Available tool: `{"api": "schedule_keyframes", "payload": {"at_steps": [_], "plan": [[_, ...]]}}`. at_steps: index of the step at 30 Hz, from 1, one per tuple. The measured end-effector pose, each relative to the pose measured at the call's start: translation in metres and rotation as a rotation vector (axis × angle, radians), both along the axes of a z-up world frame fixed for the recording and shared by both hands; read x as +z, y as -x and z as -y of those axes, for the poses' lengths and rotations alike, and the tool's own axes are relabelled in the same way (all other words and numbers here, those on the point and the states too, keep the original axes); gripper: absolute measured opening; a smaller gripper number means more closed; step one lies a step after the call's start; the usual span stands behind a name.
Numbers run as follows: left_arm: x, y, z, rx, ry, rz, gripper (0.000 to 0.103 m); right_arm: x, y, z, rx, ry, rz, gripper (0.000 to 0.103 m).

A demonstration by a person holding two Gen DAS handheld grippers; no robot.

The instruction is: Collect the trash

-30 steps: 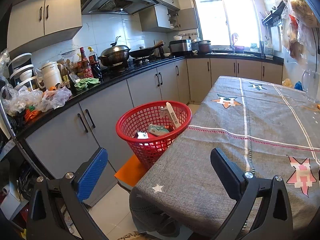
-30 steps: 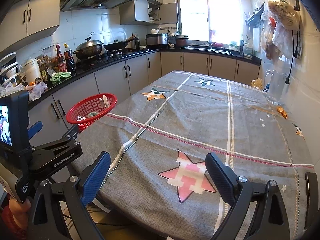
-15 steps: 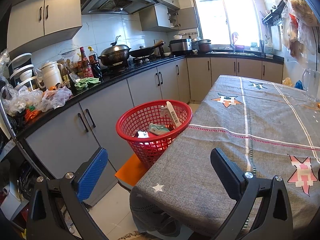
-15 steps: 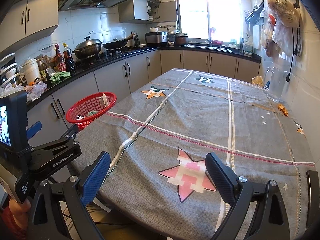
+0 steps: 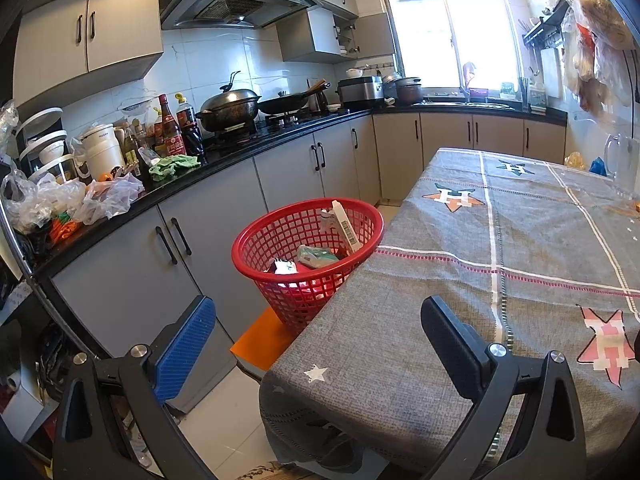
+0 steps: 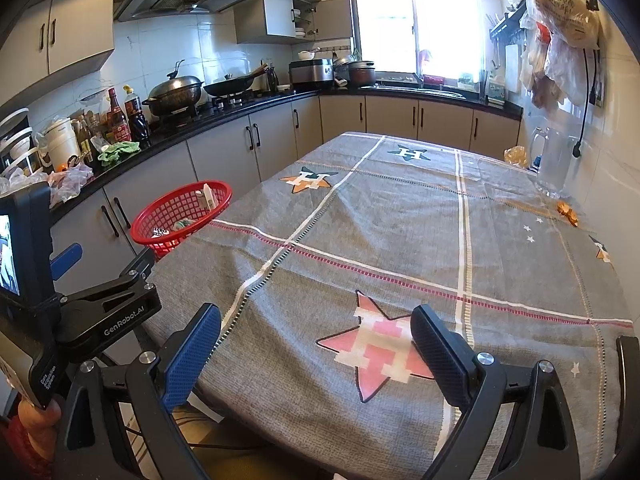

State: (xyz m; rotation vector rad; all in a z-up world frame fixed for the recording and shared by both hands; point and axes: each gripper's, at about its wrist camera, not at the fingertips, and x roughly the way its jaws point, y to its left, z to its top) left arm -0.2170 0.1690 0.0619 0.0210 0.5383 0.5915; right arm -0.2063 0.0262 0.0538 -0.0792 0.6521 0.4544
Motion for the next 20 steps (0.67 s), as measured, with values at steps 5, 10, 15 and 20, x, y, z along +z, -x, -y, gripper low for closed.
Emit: {"api": "schedule_keyframes", "payload": {"at_steps": [5,10,15,20], "plan": [[-0.002,0.0,-0.001,-0.003,-0.003,-0.004,0.102,-0.002,-0.001,0.001,-0.004,-0.004,-0.008,0.098],[-0.005,-0.004,0.002,-0.011,-0.014,-0.015,0.102,-0.006,-0.008,0.006,-0.018,-0.015,-0.028,0.098],[-0.003,-0.021,0.017,-0.067,-0.03,-0.029,0.102,-0.012,-0.026,0.032,-0.086,-0.039,-0.061,0.098],[-0.002,-0.062,0.051,-0.283,0.052,-0.076,0.102,-0.022,-0.066,0.078,-0.246,-0.036,-0.118,0.103]]}}
